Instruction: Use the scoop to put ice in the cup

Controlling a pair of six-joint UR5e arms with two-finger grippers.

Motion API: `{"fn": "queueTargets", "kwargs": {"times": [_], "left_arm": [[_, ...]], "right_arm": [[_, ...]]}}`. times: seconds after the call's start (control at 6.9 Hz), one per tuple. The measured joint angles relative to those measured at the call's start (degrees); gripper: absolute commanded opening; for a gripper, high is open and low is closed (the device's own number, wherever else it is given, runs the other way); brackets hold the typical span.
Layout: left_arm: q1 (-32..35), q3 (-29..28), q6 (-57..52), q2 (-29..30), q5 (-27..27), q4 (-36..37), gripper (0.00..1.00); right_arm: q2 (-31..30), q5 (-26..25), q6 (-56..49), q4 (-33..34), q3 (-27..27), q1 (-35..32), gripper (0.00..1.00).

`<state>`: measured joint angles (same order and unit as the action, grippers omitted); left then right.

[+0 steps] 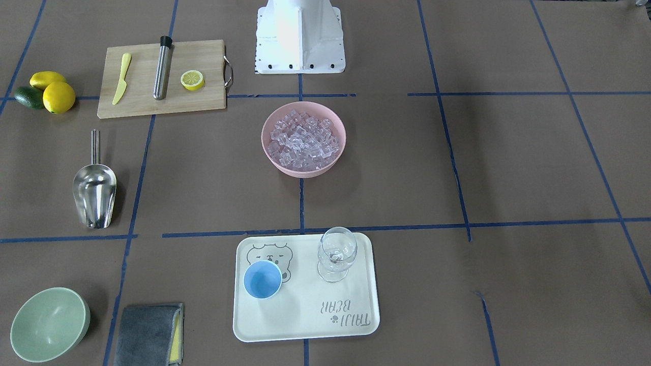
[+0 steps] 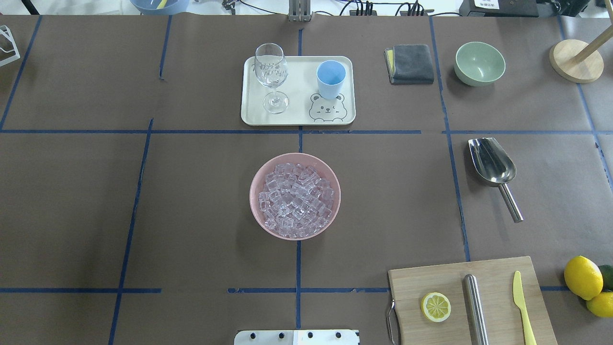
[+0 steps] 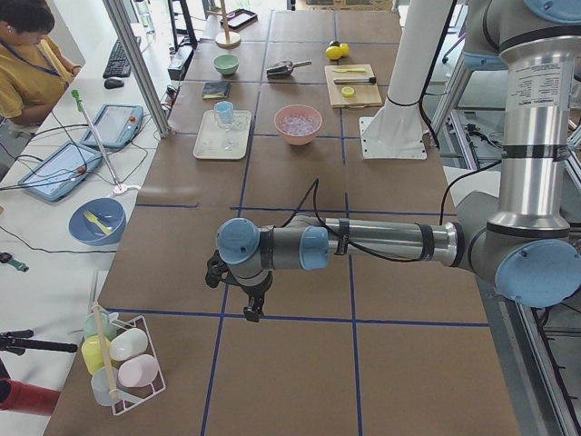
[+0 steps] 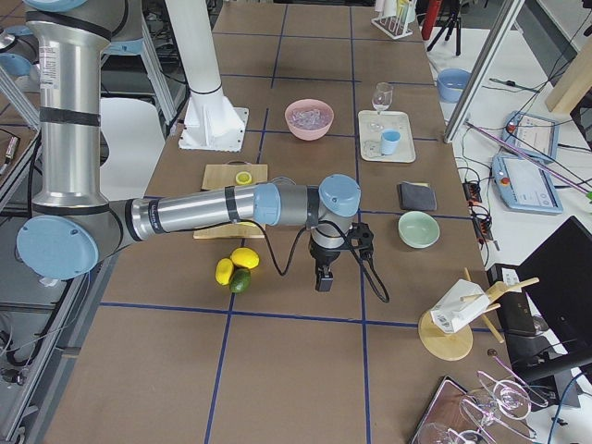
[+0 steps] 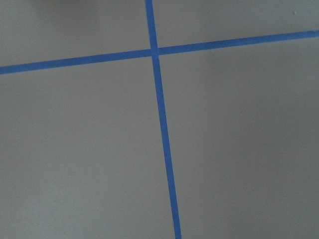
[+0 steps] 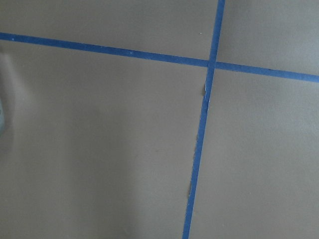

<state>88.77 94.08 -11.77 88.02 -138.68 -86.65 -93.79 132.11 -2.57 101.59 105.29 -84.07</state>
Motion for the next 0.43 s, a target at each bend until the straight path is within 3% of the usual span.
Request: {"fn": "queueTargets", "kwargs": {"times": [0.43], "left_arm": [[0.1,1.4,-0.7,0.0,0.3,-1.4,1.00]], "right_arm": [[0.6,0.0,-0.4,-1.2,-0.4,1.1,1.00]]}}
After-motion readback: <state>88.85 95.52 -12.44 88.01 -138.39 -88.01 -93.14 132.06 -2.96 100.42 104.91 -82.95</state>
